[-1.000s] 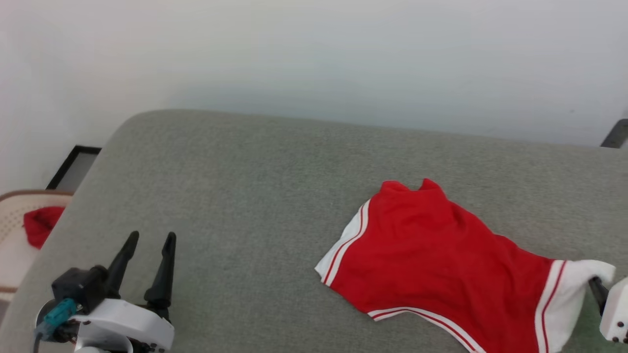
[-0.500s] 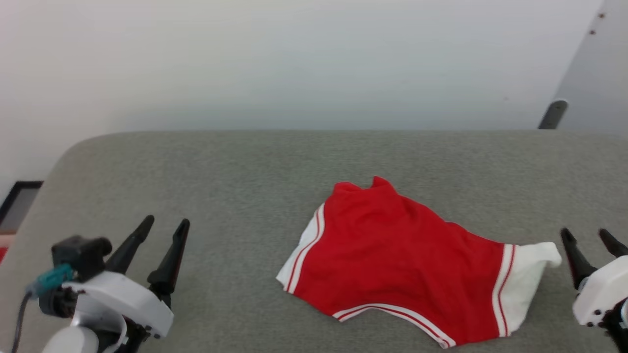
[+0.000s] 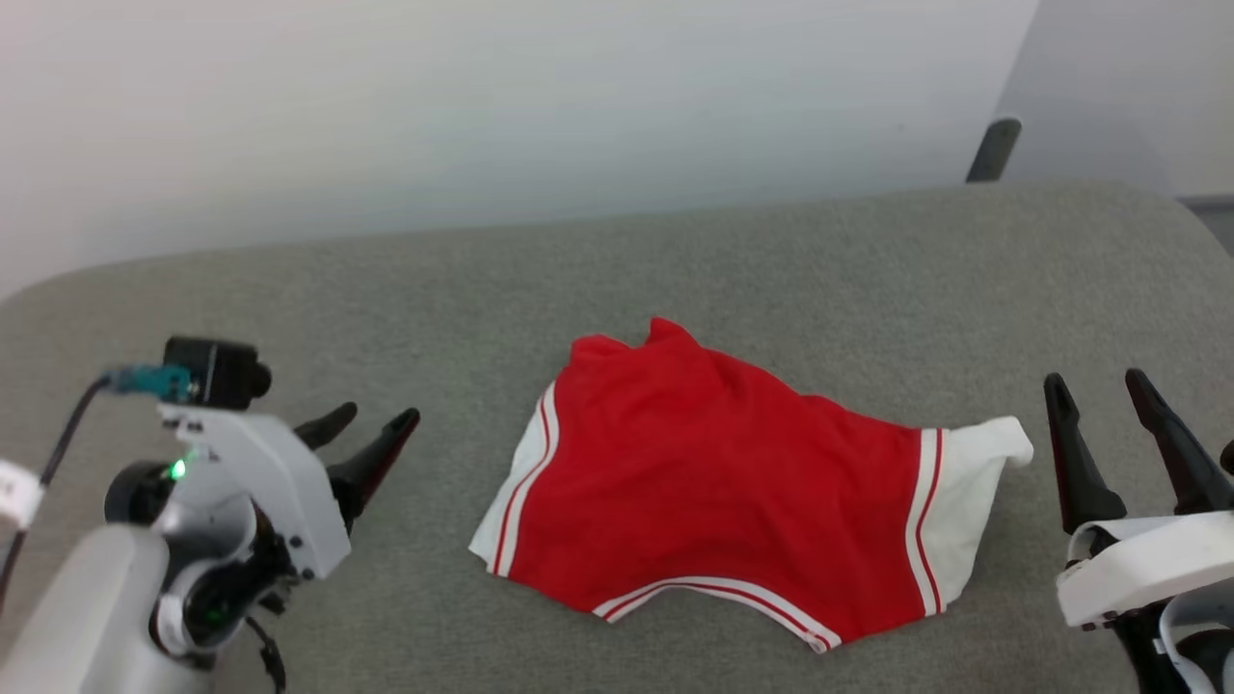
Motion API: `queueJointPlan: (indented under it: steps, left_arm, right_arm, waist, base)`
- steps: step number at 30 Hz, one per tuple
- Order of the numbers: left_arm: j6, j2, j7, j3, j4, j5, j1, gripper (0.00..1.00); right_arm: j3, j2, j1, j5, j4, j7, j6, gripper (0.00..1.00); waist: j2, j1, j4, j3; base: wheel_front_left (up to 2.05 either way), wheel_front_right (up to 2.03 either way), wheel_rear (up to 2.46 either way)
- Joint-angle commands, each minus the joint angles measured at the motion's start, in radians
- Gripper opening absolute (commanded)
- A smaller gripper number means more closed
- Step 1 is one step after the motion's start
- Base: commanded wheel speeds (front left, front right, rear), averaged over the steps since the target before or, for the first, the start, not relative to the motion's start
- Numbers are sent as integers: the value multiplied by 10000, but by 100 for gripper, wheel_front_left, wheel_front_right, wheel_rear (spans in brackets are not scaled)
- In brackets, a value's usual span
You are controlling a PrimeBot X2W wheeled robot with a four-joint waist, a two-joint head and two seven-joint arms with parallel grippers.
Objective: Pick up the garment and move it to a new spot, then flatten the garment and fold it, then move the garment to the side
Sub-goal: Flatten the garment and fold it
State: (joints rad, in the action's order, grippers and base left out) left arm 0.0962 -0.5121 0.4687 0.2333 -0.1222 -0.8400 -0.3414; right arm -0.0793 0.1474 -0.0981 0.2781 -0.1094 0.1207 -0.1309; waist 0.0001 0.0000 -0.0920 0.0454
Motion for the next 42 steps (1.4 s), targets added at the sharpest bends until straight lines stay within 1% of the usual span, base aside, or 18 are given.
queueJointPlan:
  steps: [1, 6, 10, 13, 16, 22, 26, 32, 37, 39, 40, 41, 42]
  left_arm:
    - [-20, -92, 312, 82, -56, -78, -325, 100]
    - [-178, -152, 1608, 384, -521, -435, -924, 100]
    - [-320, -122, 2488, 681, -722, -601, -1207, 100]
    - [-284, -28, 2786, 857, -872, -640, -1475, 100]
    - [-349, 15, 3137, 1072, -1175, -598, -1677, 100]
    - [-257, 142, 3499, 1453, -1597, -432, -2075, 100]
    - [-212, 323, 3627, 1601, -1847, -527, -2261, 100]
    - [-81, 452, 3621, 1813, -2315, -487, -2409, 100]
    - [-24, 525, 3614, 2005, -2953, -436, -2390, 100]
    - [2, 639, 3677, 2035, -3249, -577, -2370, 100]
    - [18, 715, 3697, 2029, -3353, -654, -2364, 96]
    - [46, 769, 3734, 2032, -3471, -727, -2354, 50]
    - [98, 801, 3779, 2070, -3536, -783, -2360, 0]
  right_arm:
    - [98, -94, 32, -115, -109, -214, 3, 100]
    - [313, -277, 39, -213, -287, -844, 3, 100]
    - [310, -377, 44, -182, -217, -1064, 3, 100]
    - [245, -425, -20, -199, -188, -1147, 3, 100]
    - [225, -459, -142, -221, -169, -1215, 3, 100]
    - [241, -494, -265, -236, -127, -1264, 3, 100]
    - [260, -501, -366, -244, -97, -1296, 3, 100]
    - [309, -517, -515, -213, -12, -1325, 3, 100]
    - [336, -522, -560, -208, 76, -1361, 3, 100]
    - [358, -526, -568, -216, 111, -1367, 3, 100]
    - [365, -530, -564, -213, 120, -1366, 3, 100]
    - [375, -535, -560, -210, 129, -1360, 3, 100]
    - [374, -536, -551, -213, 133, -1363, 3, 100]
  waist:
    - [-1, 0, -343, 437]
    - [-1, 0, -606, 850]
    - [-1, 0, -730, 1125]
    - [-1, 0, -741, 1303]
    - [-1, 0, -769, 1456]
    - [-1, 0, -785, 1703]
    - [-1, 0, -797, 1856]
    - [-1, 0, -825, 2049]
    - [-1, 0, -849, 2118]
    - [-1, 0, -853, 2111]
    - [-1, 0, -854, 2106]
    - [-1, 0, -861, 2098]
    - [-1, 0, -859, 2088]
  base:
    - [0, 0, 0]
    - [0, 0, 0]
    - [0, 0, 0]
    - [0, 0, 0]
    - [0, 0, 0]
    - [0, 0, 0]
    - [0, 0, 0]
    - [0, 0, 0]
    - [0, 0, 0]
    - [0, 0, 0]
    - [0, 0, 0]
    - [0, 0, 0]
    - [0, 0, 0]
